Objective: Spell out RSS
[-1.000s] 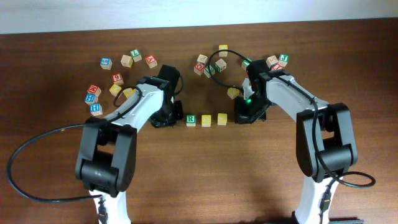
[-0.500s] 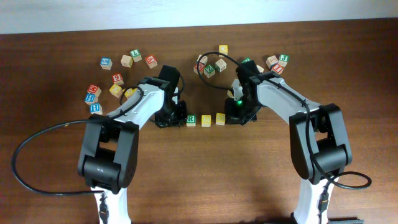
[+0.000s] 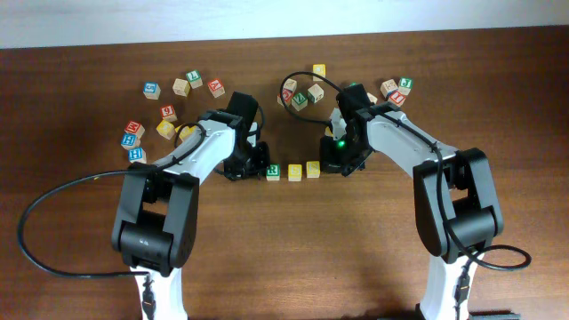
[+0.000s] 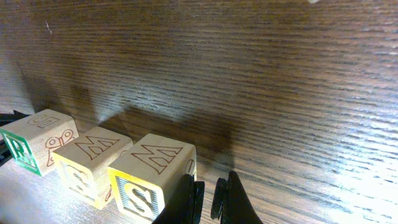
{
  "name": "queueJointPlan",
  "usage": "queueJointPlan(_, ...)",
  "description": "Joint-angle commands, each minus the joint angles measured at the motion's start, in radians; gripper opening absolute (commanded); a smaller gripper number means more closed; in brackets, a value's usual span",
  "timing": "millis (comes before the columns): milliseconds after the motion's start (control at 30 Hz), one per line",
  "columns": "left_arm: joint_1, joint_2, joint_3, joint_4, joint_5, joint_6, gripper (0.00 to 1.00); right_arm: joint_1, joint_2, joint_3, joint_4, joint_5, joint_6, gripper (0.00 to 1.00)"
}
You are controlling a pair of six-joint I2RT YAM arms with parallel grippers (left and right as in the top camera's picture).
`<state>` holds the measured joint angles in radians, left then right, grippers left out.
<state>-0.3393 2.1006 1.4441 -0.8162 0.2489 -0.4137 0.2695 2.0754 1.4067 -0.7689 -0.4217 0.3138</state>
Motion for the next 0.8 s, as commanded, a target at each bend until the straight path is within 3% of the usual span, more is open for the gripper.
queueJointPlan(0, 0.001, 0.031, -0.006, 0.006, 0.018, 0.016, 0.00, 0.007, -0.006, -0.005, 0.002, -0.016, -0.028, 0.04)
queueJointPlan(767, -0.053, 0.031, -0.006, 0.024, 0.029, 0.015, 0.00, 0.060, -0.006, -0.005, -0.003, -0.016, -0.024, 0.04)
